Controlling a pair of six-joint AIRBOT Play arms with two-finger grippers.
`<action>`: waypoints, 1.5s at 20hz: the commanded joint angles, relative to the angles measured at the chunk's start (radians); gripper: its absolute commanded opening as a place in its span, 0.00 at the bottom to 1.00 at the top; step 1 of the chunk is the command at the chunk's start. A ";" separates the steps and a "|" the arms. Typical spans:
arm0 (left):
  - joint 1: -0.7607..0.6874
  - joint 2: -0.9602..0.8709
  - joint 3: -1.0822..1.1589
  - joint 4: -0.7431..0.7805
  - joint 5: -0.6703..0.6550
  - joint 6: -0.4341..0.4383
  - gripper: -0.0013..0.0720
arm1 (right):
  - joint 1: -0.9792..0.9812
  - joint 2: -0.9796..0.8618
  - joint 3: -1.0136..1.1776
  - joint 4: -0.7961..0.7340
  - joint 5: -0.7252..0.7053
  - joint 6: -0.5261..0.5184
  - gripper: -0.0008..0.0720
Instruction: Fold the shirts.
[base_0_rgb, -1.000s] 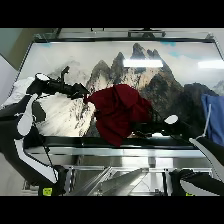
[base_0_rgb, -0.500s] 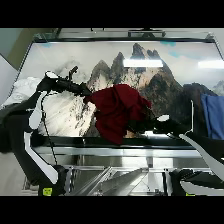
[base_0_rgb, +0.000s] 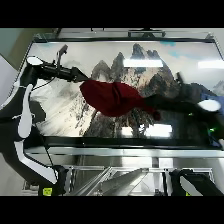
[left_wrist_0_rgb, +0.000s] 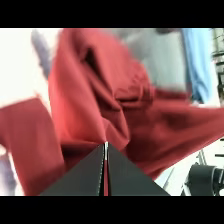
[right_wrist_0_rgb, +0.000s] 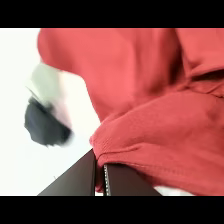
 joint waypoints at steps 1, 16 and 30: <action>-0.010 0.148 0.006 -0.038 0.014 0.002 0.03 | -0.189 0.192 0.112 0.002 0.173 0.022 0.04; 0.367 0.916 0.317 -0.074 0.148 0.041 0.04 | -0.561 0.310 0.931 0.044 0.172 -0.064 0.04; -0.092 -0.002 0.013 0.319 0.222 0.009 0.04 | -0.049 -0.673 0.862 -0.602 -0.037 0.046 0.04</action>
